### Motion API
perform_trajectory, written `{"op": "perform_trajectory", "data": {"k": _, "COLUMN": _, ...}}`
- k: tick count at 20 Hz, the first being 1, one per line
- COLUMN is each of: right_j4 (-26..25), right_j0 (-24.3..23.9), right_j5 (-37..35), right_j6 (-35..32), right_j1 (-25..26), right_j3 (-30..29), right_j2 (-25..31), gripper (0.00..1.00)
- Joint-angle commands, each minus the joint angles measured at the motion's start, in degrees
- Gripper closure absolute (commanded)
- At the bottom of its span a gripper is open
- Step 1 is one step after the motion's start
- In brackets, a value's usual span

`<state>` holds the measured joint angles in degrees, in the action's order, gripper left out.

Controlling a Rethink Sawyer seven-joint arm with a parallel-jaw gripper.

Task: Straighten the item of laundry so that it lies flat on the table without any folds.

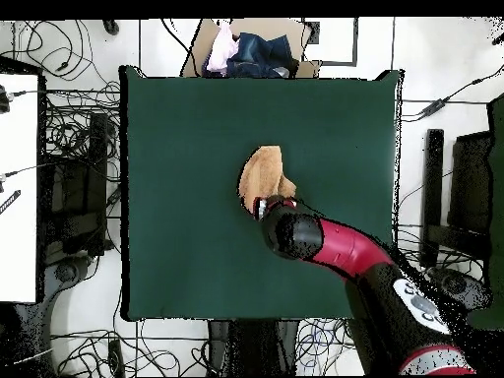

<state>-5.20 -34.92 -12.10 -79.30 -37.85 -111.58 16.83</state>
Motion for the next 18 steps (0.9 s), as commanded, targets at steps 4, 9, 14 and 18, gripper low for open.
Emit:
{"op": "perform_trajectory", "data": {"k": 4, "right_j4": 8.90, "right_j0": 4.55, "right_j5": -7.23, "right_j6": -18.96, "right_j1": -4.46, "right_j3": -8.16, "right_j2": -4.75, "gripper": 1.00}}
{"op": "perform_trajectory", "data": {"k": 9, "right_j4": 11.70, "right_j0": 5.73, "right_j5": -7.64, "right_j6": -18.71, "right_j1": -5.60, "right_j3": -9.73, "right_j2": -5.97, "gripper": 1.00}}
{"op": "perform_trajectory", "data": {"k": 14, "right_j4": 12.78, "right_j0": 7.04, "right_j5": -8.97, "right_j6": -17.38, "right_j1": -6.22, "right_j3": -9.48, "right_j2": -8.55, "gripper": 1.00}}
{"op": "perform_trajectory", "data": {"k": 18, "right_j4": 12.15, "right_j0": 5.22, "right_j5": -9.04, "right_j6": -14.38, "right_j1": -5.93, "right_j3": -9.44, "right_j2": -8.59, "gripper": 1.00}}
